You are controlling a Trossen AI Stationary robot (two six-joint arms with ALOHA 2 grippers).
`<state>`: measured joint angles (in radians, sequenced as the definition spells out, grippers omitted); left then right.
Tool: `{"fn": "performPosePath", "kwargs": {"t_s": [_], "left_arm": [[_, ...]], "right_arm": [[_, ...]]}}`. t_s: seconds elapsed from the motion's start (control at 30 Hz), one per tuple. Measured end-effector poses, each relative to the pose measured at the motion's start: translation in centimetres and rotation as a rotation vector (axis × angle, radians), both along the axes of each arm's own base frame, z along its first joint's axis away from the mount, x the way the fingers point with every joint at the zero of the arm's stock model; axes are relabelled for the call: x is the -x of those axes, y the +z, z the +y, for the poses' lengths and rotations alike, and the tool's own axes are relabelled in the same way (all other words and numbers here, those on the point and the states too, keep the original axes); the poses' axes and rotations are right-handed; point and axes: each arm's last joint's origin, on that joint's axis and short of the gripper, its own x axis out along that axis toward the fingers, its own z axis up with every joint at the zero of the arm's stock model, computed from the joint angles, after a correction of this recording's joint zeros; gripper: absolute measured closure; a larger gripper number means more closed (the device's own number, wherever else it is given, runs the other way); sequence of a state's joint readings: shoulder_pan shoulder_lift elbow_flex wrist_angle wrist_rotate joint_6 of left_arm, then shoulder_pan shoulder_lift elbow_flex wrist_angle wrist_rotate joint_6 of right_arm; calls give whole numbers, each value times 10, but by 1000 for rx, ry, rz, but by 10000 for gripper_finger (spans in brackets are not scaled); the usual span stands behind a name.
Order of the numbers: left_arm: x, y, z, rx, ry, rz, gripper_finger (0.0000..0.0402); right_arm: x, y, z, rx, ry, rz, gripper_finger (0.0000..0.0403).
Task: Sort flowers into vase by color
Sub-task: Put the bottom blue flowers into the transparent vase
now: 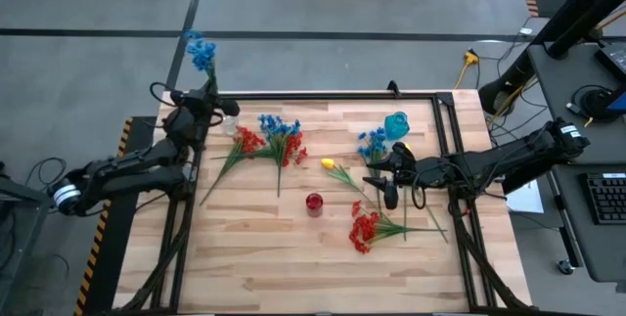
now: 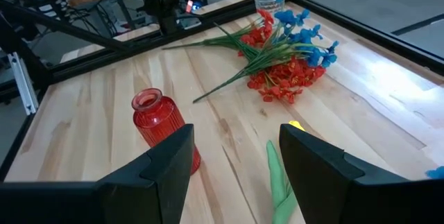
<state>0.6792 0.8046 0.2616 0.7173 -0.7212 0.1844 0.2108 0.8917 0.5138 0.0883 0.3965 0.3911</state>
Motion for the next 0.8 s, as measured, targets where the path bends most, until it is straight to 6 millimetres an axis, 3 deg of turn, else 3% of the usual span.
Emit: {"fn": "performPosePath", "kwargs": {"t_s": [0.8], "left_arm": [[0, -8, 0, 30, -3, -16, 393]], "right_arm": [[0, 0, 0, 1, 1, 0, 197]]}}
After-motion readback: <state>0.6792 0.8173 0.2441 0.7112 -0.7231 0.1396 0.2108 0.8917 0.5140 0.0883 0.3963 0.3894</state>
